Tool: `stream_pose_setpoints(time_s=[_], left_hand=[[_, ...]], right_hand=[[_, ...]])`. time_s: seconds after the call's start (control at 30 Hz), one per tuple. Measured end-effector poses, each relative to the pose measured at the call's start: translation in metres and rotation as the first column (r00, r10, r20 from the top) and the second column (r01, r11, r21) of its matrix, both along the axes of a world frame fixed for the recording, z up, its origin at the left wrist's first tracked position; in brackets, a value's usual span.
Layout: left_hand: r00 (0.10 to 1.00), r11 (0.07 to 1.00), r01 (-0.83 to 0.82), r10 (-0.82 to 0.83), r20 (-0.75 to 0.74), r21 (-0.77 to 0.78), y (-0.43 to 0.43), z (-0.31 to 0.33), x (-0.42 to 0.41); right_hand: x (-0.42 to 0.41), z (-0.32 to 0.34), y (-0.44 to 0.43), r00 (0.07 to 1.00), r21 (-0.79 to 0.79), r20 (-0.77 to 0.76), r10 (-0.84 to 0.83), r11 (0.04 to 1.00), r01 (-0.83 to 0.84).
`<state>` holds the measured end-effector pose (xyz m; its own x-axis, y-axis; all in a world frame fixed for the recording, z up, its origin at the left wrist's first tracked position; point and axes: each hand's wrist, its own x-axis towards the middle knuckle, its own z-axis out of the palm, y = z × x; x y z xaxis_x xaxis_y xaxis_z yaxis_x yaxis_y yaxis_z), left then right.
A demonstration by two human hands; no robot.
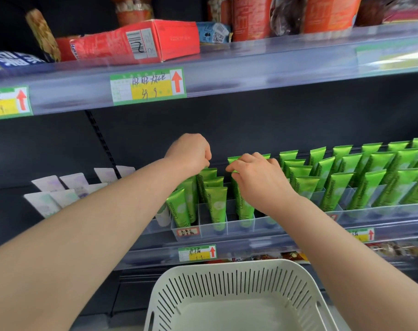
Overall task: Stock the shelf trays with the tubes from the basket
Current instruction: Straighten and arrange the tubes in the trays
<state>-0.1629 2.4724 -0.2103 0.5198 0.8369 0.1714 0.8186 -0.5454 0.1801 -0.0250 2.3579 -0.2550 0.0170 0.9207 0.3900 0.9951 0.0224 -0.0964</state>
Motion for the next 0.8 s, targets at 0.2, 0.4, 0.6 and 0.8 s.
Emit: stream_pose_setpoints(time_s=[0.2, 0.4, 0.6, 0.8], left_hand=[[0.996, 0.999, -0.043, 0.041, -0.078, -0.025, 0.006, -0.011, 0.004], [0.997, 1.0, -0.028, 0.028, -0.074, 0.008, 0.006, -0.018, 0.011], [0.997, 1.0, 0.007, -0.008, -0.07, -0.008, 0.008, -0.021, 0.014], [0.997, 0.999, -0.05, 0.05, 0.062, 0.001, 0.015, -0.01, 0.01]], right_hand=[[0.001, -0.002, 0.001, 1.0, -0.033, -0.006, -0.013, 0.999, 0.013], [0.006, -0.003, 0.001, 0.999, -0.041, -0.015, -0.028, 0.999, 0.027], [0.006, -0.002, 0.004, 0.999, -0.042, -0.016, -0.028, 0.999, 0.027], [0.006, 0.002, 0.009, 0.999, -0.038, -0.016, -0.035, 0.999, 0.034]])
